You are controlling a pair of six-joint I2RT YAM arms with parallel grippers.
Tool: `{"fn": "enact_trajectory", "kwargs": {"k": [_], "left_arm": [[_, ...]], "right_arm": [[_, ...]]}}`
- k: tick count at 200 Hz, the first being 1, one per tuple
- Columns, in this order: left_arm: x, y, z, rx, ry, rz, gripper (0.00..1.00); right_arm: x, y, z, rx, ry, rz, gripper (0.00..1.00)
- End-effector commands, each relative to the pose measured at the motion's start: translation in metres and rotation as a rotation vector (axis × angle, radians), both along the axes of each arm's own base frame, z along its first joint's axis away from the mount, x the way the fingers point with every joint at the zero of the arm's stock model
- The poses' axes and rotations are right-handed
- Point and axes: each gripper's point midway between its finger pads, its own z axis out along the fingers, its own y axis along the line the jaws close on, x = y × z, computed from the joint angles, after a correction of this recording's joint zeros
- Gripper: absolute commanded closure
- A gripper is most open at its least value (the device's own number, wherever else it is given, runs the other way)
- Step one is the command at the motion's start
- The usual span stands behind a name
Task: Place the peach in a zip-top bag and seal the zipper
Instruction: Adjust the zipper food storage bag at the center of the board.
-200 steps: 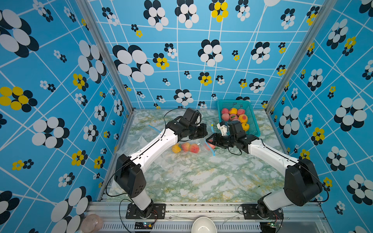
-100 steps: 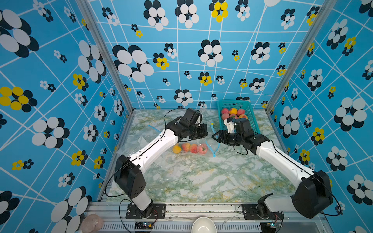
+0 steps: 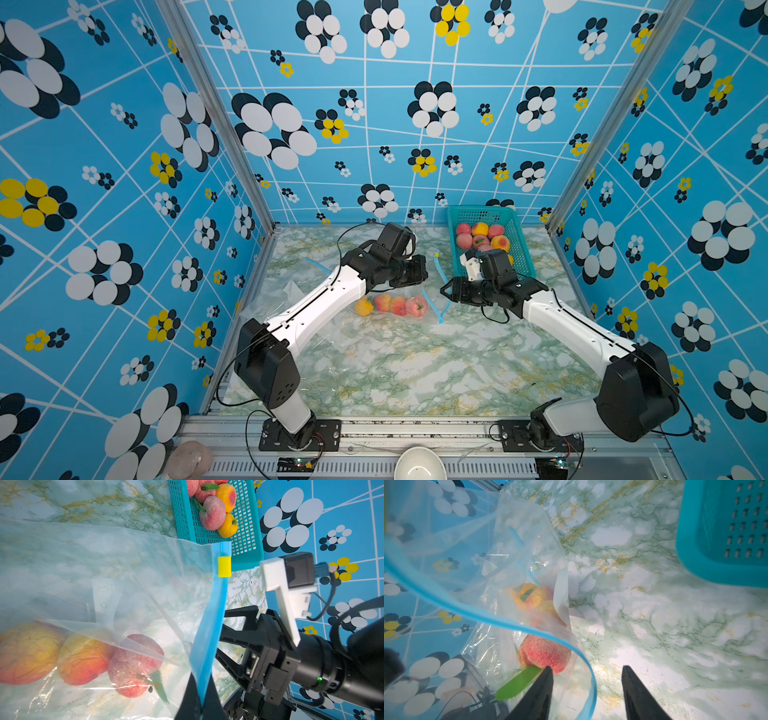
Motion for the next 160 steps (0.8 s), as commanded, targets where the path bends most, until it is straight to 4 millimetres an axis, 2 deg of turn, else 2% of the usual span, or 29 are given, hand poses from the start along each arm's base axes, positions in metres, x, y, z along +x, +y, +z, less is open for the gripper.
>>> {"fn": "enact_trajectory", "kwargs": {"k": [1, 18, 47, 60, 83, 98, 126, 160], "left_arm": [[-0.005, 0.001, 0.015, -0.017, -0.045, -0.008, 1.00], [-0.006, 0.002, 0.015, -0.013, -0.048, -0.006, 1.00], [-0.006, 0.005, 0.014, -0.001, -0.052, 0.000, 1.00], [-0.005, 0.007, 0.015, 0.009, -0.060, 0.001, 1.00], [-0.004, 0.012, 0.024, 0.046, -0.097, -0.003, 1.00], [-0.004, 0.017, 0.035, 0.067, -0.131, -0.006, 1.00], [-0.009, 0.024, 0.068, 0.077, -0.218, -0.008, 1.00], [-0.034, 0.020, 0.103, 0.048, -0.296, -0.043, 1.00]], "right_arm": [[0.008, 0.007, -0.008, 0.017, -0.010, 0.001, 0.50], [0.011, 0.010, -0.007, 0.033, -0.009, 0.003, 0.59], [0.011, 0.014, 0.007, 0.063, -0.027, 0.010, 0.84], [0.007, 0.014, 0.012, 0.068, -0.024, 0.015, 0.91], [0.002, 0.016, 0.037, 0.098, -0.046, 0.039, 1.00], [-0.002, 0.017, 0.062, 0.111, -0.081, 0.059, 1.00], [-0.008, 0.014, 0.109, 0.108, -0.146, 0.093, 1.00], [-0.024, 0.008, 0.144, 0.083, -0.157, 0.127, 1.00]]}}
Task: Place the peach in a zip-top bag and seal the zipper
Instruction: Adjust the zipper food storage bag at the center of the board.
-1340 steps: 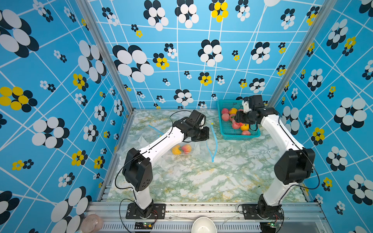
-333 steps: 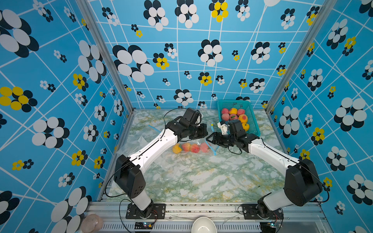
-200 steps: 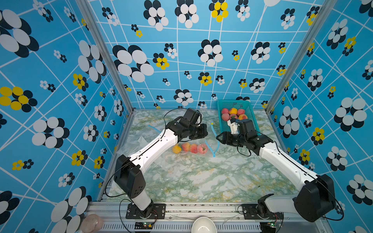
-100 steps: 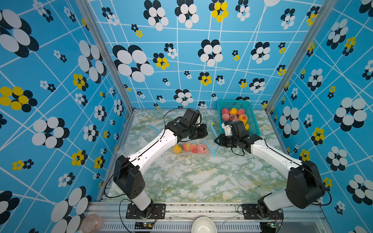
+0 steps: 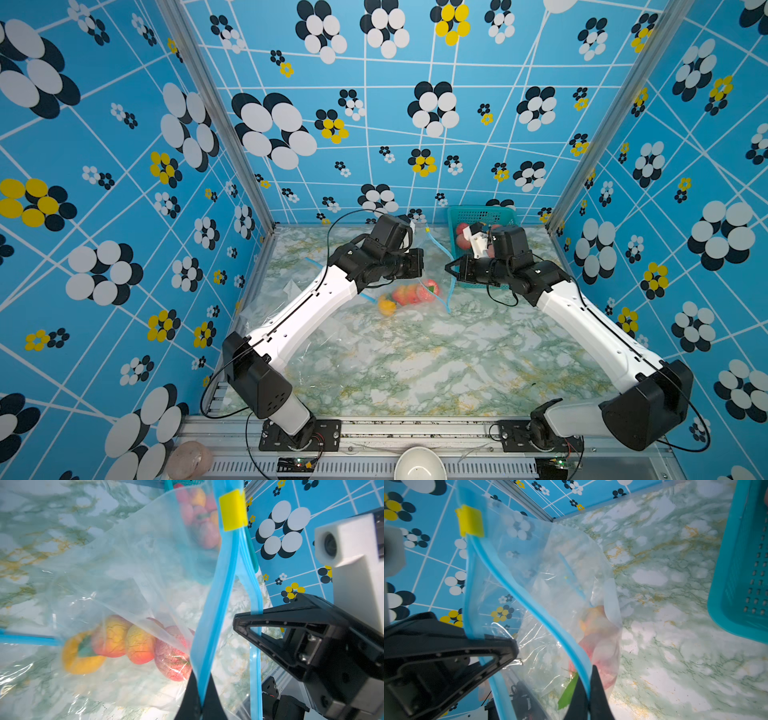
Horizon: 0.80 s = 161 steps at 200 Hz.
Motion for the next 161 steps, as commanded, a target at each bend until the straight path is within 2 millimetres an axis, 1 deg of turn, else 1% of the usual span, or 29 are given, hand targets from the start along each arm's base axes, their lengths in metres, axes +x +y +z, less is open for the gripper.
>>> {"fn": "enact_trajectory", "kwargs": {"k": [1, 18, 28, 40, 57, 84, 102, 112, 118, 120, 131, 141, 147, 152, 154, 156, 161], "left_arm": [[-0.023, 0.003, 0.042, -0.010, -0.103, -0.036, 1.00], [-0.038, -0.005, 0.049, -0.027, -0.117, -0.059, 1.00], [-0.045, -0.012, 0.050, -0.036, -0.112, -0.081, 1.00], [-0.049, -0.017, 0.050, -0.031, -0.114, -0.093, 1.00], [-0.051, -0.026, 0.047, -0.044, -0.090, -0.109, 1.00], [-0.062, -0.053, 0.047, -0.069, -0.080, -0.173, 1.00], [-0.061, -0.065, 0.041, -0.076, -0.073, -0.190, 1.00], [-0.058, -0.069, 0.038, -0.063, -0.069, -0.205, 0.93], [-0.057, -0.071, 0.038, -0.054, -0.081, -0.226, 0.86], [-0.057, -0.071, 0.038, -0.048, -0.085, -0.231, 0.84], [-0.050, -0.069, 0.030, -0.008, -0.093, -0.248, 0.71], [-0.041, -0.066, 0.019, 0.008, -0.067, -0.263, 0.65], [-0.038, -0.066, 0.015, -0.011, -0.048, -0.285, 0.61], [-0.035, -0.064, 0.012, -0.032, -0.035, -0.301, 0.58], [-0.033, -0.063, 0.013, -0.042, -0.033, -0.308, 0.54], [-0.032, -0.063, 0.011, -0.050, -0.027, -0.316, 0.52], [-0.029, -0.061, 0.011, -0.070, -0.022, -0.331, 0.49]], "right_arm": [[-0.025, -0.006, 0.017, -0.043, 0.022, 0.053, 1.00], [-0.036, -0.011, 0.025, -0.061, 0.032, 0.066, 1.00], [-0.041, -0.014, 0.027, -0.072, 0.038, 0.071, 1.00], [-0.045, -0.017, 0.028, -0.084, 0.036, 0.075, 1.00], [-0.048, -0.021, 0.026, -0.105, 0.047, 0.065, 1.00], [-0.051, -0.031, 0.024, -0.163, 0.047, 0.055, 1.00], [-0.048, -0.039, 0.011, -0.192, 0.073, 0.049, 1.00], [-0.045, -0.044, -0.001, -0.207, 0.089, 0.050, 1.00], [-0.042, -0.047, -0.008, -0.209, 0.091, 0.052, 1.00], [-0.042, -0.048, -0.013, -0.212, 0.099, 0.053, 1.00], [-0.035, -0.055, -0.028, -0.223, 0.128, 0.033, 1.00], [-0.034, -0.059, -0.036, -0.236, 0.145, 0.048, 1.00], [-0.033, -0.062, -0.039, -0.260, 0.140, 0.060, 1.00], [-0.031, -0.064, -0.042, -0.283, 0.136, 0.063, 1.00], [-0.030, -0.066, -0.043, -0.294, 0.137, 0.062, 1.00], [-0.030, -0.067, -0.045, -0.304, 0.138, 0.064, 1.00], [-0.027, -0.070, -0.047, -0.323, 0.139, 0.066, 1.00]]}}
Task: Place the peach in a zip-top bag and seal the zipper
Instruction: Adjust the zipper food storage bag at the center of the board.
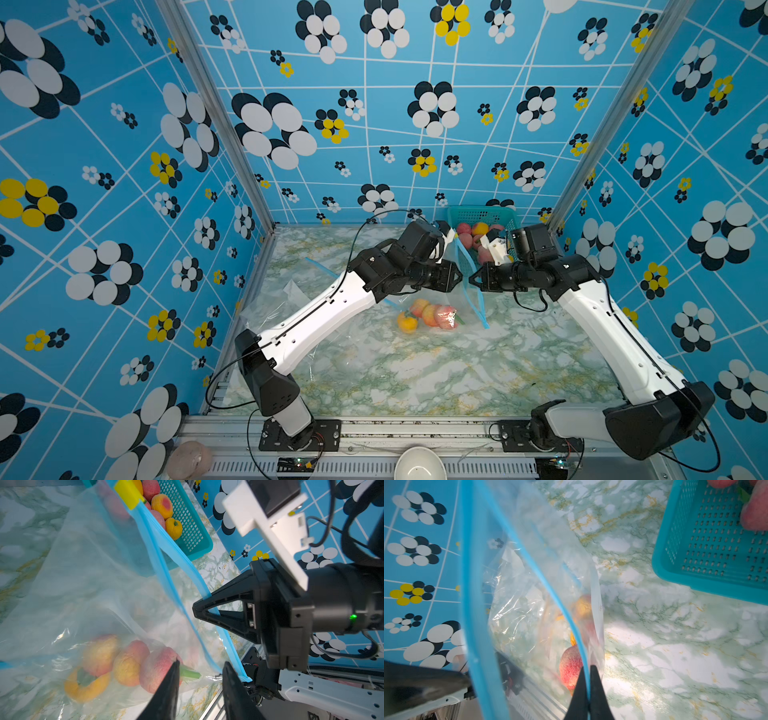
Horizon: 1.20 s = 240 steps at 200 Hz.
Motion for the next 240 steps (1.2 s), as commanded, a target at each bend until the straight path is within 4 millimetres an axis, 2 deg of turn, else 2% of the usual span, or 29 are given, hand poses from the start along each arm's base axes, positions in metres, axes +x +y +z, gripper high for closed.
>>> {"fn": "enact_trajectory", "kwargs": {"k": [1, 29, 44, 59, 87, 107, 111, 114, 121, 134, 153, 170, 179, 189, 202, 222, 240], "left_arm": [[0.015, 0.008, -0.003, -0.056, 0.021, -0.092, 0.49], [0.031, 0.021, 0.003, -0.105, -0.012, -0.156, 0.41], [0.039, 0.028, 0.009, -0.100, -0.066, -0.161, 0.41], [0.054, 0.038, 0.002, -0.003, -0.163, -0.152, 0.44], [0.082, 0.047, -0.012, 0.180, -0.384, -0.214, 0.49], [0.100, 0.053, -0.009, 0.248, -0.487, -0.244, 0.50], [0.103, 0.054, -0.008, 0.255, -0.501, -0.251, 0.50], [0.104, 0.054, -0.006, 0.261, -0.516, -0.255, 0.50], [0.109, 0.055, -0.005, 0.278, -0.546, -0.272, 0.50], [0.113, 0.054, -0.004, 0.301, -0.590, -0.314, 0.50], [0.115, 0.055, -0.001, 0.293, -0.627, -0.395, 0.51], [0.124, 0.076, -0.006, 0.301, -0.615, -0.409, 0.50], [0.129, 0.081, 0.001, 0.236, -0.633, -0.418, 0.50], [0.125, 0.077, 0.011, 0.137, -0.654, -0.491, 0.51], [0.128, 0.075, 0.021, 0.094, -0.695, -0.525, 0.51], [0.126, 0.070, 0.020, 0.080, -0.730, -0.585, 0.52], [0.124, 0.067, 0.018, 0.087, -0.770, -0.626, 0.51]], "right_arm": [[0.004, -0.010, -0.019, -0.096, 0.010, 0.053, 1.00], [0.017, -0.014, -0.022, -0.146, -0.011, 0.074, 1.00], [0.022, -0.012, -0.018, -0.145, -0.046, 0.084, 1.00], [0.023, -0.006, -0.011, -0.116, -0.083, 0.114, 1.00], [0.021, 0.008, 0.012, -0.075, -0.159, 0.193, 1.00], [0.018, 0.016, 0.033, -0.082, -0.199, 0.250, 1.00], [0.017, 0.016, 0.032, -0.089, -0.193, 0.258, 1.00], [0.018, 0.018, 0.045, -0.085, -0.223, 0.263, 1.00], [0.017, 0.022, 0.052, -0.087, -0.231, 0.280, 1.00], [0.012, 0.028, 0.055, -0.111, -0.227, 0.313, 1.00], [-0.001, 0.033, 0.049, -0.155, -0.190, 0.361, 1.00], [-0.005, 0.025, 0.040, -0.167, -0.187, 0.303, 1.00], [-0.013, 0.027, 0.044, -0.150, -0.187, 0.336, 1.00], [-0.016, 0.027, 0.051, -0.148, -0.198, 0.344, 1.00], [-0.014, 0.032, 0.058, -0.124, -0.211, 0.359, 1.00], [-0.016, 0.041, 0.061, -0.105, -0.208, 0.412, 1.00], [-0.017, 0.039, 0.059, -0.136, -0.203, 0.434, 1.00]]}}
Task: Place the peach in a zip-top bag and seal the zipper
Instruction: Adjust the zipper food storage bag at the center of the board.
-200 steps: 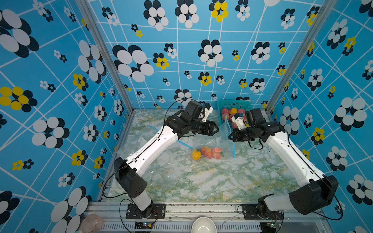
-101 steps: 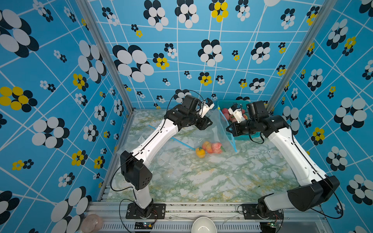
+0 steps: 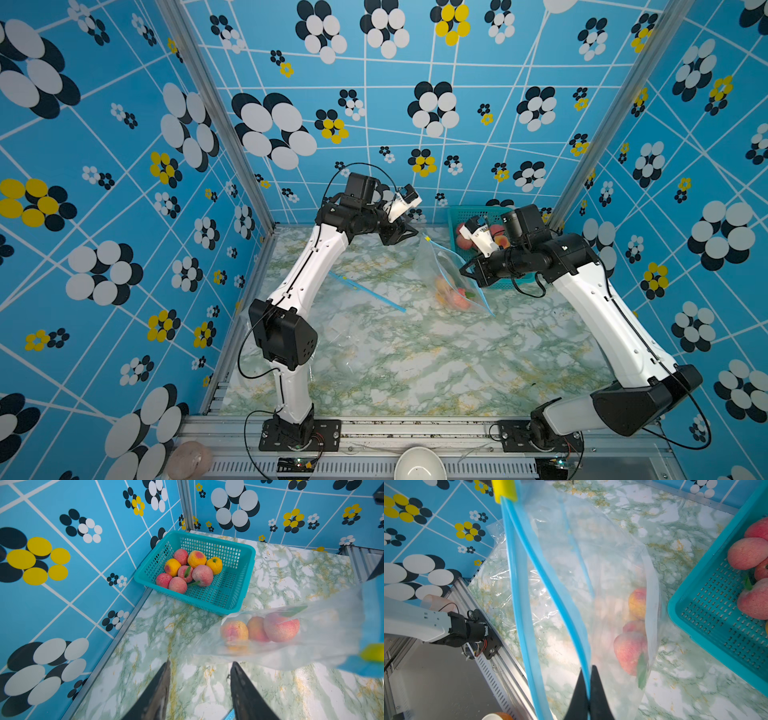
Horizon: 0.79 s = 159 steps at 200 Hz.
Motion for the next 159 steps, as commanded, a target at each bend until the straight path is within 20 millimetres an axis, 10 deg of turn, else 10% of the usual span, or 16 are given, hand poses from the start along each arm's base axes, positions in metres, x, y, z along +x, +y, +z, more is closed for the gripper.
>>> {"fn": "enact_trajectory", "kwargs": {"k": [1, 61, 121, 159], "left_arm": [[-0.021, -0.018, 0.004, -0.022, -0.055, -0.169, 0.51], [-0.046, -0.022, 0.003, -0.045, -0.089, -0.269, 0.49], [-0.022, 0.016, -0.009, 0.056, -0.089, -0.133, 0.53], [-0.048, -0.001, -0.009, 0.038, -0.084, -0.244, 0.48]], "right_arm": [[-0.009, 0.004, 0.005, -0.015, 0.005, 0.065, 1.00], [0.000, -0.005, 0.001, -0.059, -0.009, 0.024, 1.00], [0.007, -0.018, 0.009, -0.042, -0.011, 0.014, 1.00], [0.013, -0.010, 0.008, -0.016, -0.007, 0.037, 1.00]]}}
